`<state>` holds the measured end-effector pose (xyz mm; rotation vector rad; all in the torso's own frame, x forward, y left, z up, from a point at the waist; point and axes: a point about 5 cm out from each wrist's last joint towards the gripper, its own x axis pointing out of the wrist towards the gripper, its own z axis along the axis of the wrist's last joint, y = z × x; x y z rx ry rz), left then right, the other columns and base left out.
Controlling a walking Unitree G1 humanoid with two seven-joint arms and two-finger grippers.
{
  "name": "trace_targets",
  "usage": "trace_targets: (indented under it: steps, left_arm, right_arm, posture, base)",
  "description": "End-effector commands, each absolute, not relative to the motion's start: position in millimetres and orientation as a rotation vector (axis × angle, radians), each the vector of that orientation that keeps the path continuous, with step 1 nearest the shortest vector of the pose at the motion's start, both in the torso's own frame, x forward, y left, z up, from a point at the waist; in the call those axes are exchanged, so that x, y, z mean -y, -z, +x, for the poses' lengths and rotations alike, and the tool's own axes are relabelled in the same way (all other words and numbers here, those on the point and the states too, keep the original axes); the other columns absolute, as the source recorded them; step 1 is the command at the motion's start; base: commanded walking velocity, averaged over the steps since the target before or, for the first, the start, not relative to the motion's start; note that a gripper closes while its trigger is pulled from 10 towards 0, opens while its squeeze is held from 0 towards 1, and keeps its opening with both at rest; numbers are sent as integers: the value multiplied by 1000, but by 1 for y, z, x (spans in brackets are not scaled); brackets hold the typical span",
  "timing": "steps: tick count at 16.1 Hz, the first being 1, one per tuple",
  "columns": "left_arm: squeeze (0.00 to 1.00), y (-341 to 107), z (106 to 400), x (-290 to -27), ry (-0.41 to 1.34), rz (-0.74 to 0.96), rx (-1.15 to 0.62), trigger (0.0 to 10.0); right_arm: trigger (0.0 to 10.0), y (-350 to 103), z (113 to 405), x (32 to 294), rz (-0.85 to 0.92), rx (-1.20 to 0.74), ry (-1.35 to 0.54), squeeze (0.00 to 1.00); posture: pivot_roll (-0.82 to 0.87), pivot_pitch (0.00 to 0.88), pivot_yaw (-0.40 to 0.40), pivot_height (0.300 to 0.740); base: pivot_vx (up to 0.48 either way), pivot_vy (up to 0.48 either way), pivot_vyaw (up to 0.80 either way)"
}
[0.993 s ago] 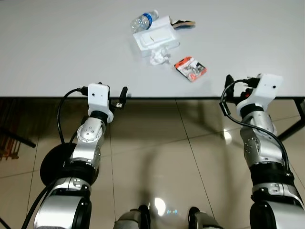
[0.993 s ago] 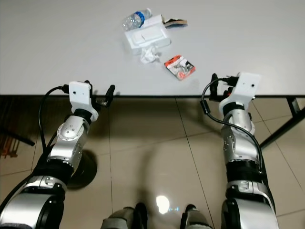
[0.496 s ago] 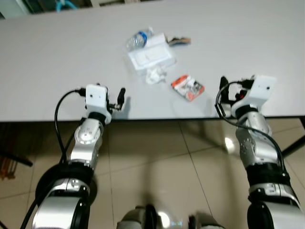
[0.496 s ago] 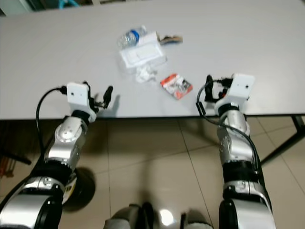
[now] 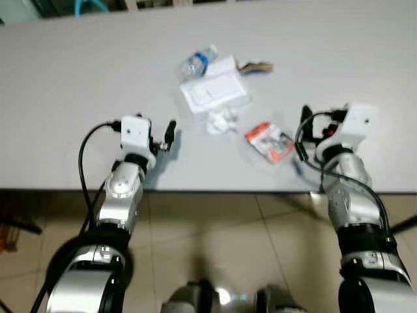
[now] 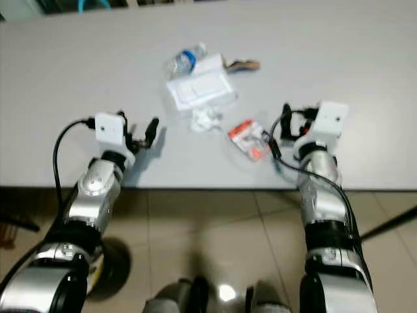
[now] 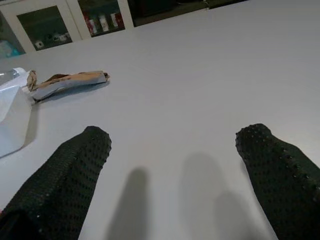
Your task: Picking trash to rubbish bin
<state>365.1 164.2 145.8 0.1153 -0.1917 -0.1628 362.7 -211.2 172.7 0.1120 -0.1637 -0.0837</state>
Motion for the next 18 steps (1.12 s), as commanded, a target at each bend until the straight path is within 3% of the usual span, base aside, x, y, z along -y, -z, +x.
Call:
trace_targets:
  steps: [1, 13, 18]
  left_arm:
    - [0, -141, 363, -161, 186, 114, 177, 10000]
    - [0, -137, 363, -164, 157, 110, 150, 10000]
    - [0, -138, 362, -167, 138, 114, 165, 10000]
  right_arm:
    - [10000, -170, 360, 221, 108, 155, 111, 0]
    - [10000, -167, 359, 218, 111, 145, 102, 0]
    - [10000, -166, 359, 217, 114, 141, 100, 0]
  posture:
    - [28, 215, 119, 740]
    - [32, 221, 117, 740]
    - [32, 223, 117, 740]
  base:
    - [0, 0, 0]
    - [0, 0, 0]
    - [338, 0, 0]
